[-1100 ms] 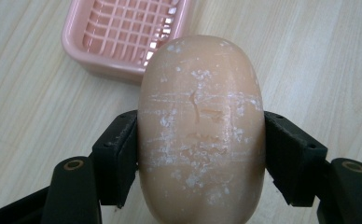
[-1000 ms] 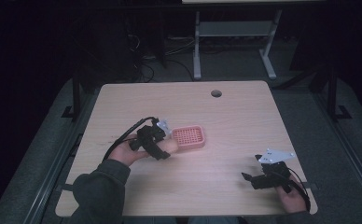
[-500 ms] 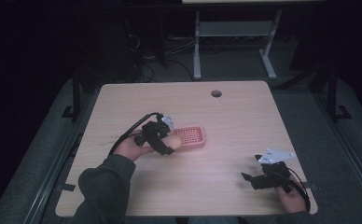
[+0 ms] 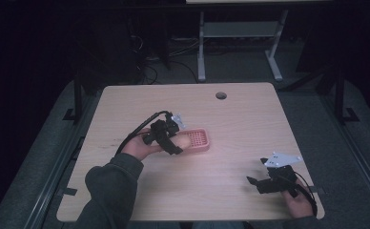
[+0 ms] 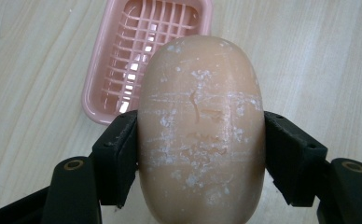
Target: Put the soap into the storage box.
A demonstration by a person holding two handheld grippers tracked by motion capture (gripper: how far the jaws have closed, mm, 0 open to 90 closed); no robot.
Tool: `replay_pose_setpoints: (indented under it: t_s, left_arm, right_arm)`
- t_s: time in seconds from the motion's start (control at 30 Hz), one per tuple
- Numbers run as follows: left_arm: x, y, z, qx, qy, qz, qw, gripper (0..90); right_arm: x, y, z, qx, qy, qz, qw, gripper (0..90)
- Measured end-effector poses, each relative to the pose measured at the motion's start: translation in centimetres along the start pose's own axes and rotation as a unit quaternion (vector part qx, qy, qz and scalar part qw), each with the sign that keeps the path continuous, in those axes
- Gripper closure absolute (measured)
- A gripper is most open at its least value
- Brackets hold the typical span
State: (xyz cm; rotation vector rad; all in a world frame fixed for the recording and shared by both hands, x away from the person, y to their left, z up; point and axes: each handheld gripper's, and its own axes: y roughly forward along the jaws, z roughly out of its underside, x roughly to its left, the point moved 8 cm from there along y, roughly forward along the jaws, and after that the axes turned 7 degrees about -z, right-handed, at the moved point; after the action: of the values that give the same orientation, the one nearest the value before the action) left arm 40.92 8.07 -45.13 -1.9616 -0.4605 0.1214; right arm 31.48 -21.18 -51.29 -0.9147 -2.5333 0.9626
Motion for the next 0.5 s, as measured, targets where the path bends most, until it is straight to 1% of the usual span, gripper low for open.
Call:
replay_pose_setpoints:
  t_s: [0.2,0.23,0.33,0.5]
  left_arm:
    - [0.3,0.0,-0.8,-0.001,0.003,0.001,1.0000,32.5]
    - [0.3,0.1,-0.9,-0.005,0.000,0.002,1.0000,32.5]
    - [0.3,0.2,-1.2,0.004,0.008,-0.001,1.0000,32.5]
    - [0.5,0.4,-1.8,0.004,0.010,-0.003,0.9999,32.5]
  right_arm:
    - [-0.1,0.0,0.0,-0.002,-0.001,0.001,1.0000,14.1]
    - [-0.1,-0.1,0.0,-0.003,-0.001,0.001,1.0000,14.1]
    - [0.0,-0.1,0.0,-0.003,0.000,0.000,1.0000,14.2]
    - [-0.1,-0.1,-0.1,-0.003,0.000,0.000,1.0000,14.1]
